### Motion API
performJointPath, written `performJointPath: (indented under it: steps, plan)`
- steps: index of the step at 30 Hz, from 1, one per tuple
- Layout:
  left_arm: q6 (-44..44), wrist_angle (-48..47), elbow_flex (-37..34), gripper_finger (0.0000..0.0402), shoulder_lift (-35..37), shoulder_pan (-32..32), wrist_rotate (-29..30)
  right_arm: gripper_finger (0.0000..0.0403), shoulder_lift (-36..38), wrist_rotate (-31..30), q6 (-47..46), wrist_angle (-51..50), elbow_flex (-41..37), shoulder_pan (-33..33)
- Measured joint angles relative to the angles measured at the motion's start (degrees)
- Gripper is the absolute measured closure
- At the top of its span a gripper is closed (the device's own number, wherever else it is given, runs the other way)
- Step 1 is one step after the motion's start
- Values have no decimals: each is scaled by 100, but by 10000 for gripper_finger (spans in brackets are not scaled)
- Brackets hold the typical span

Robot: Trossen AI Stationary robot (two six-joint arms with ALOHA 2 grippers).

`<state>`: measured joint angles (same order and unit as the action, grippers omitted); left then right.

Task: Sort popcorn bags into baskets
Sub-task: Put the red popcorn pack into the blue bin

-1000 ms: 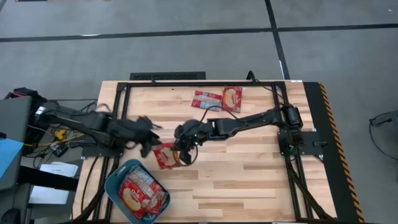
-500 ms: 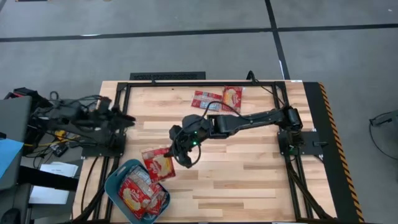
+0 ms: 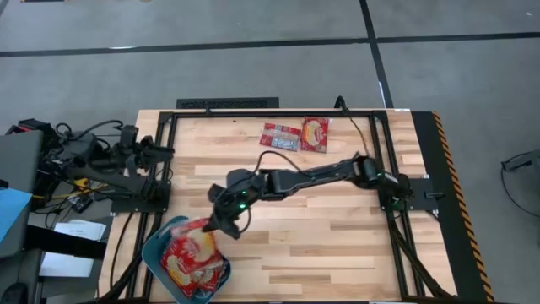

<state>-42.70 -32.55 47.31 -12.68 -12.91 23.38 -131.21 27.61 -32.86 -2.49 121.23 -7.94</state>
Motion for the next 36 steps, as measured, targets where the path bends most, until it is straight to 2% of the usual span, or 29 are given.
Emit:
performJointPath:
  steps: [5, 8, 14, 23, 28, 36]
  plan:
    - [-7, -157, 0, 213, -46, 0, -4, 396, -1029, 499, -167, -113, 1396, 3]
    - [-9, -153, 0, 213, -44, 0, -4, 397, -1074, 575, -434, 347, 1065, 35]
    - [-24, -238, 0, 213, -44, 0, -4, 377, -1173, 549, -276, -500, 1003, 138]
    - [-24, -429, 0, 213, -44, 0, 45, 369, -1157, 193, 457, -542, 1007, 107]
    - [-22, -458, 0, 213, -44, 0, 136, 316, -1157, 87, 641, -516, 1007, 85]
    - [-22, -460, 0, 213, -44, 0, 171, 194, -1157, 76, 645, -431, 1007, 83]
